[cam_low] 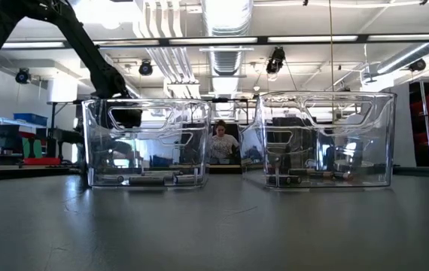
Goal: Sort batteries
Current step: Put the white battery into the left transparent bin
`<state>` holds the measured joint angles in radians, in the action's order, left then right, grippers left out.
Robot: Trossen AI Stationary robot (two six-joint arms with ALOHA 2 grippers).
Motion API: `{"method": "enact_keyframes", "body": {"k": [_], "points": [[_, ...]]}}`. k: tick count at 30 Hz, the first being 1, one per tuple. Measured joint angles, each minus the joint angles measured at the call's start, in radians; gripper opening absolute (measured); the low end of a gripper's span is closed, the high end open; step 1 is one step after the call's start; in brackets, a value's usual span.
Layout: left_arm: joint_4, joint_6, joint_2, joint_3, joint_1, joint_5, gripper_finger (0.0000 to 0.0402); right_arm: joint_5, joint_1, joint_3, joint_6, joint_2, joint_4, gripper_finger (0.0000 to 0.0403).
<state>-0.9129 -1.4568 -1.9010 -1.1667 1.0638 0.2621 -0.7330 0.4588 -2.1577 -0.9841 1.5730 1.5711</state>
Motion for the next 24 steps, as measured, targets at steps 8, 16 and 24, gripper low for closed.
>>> {"method": "enact_keyframes", "body": {"k": [8,16,24], "points": [[0.158,0.192,0.052,-0.005,-0.050,-0.115,0.0013,-0.001,0.039,0.049,0.021,-0.002,-0.001,0.0225],[0.252,0.397,0.178,-0.013,-0.135,-0.165,0.0012,-0.001,0.055,0.113,0.027,-0.019,0.000,0.0219],[0.265,0.851,0.415,-0.014,-0.350,-0.264,0.0012,-0.059,0.054,0.144,0.054,-0.046,-0.001,0.0221]]}}
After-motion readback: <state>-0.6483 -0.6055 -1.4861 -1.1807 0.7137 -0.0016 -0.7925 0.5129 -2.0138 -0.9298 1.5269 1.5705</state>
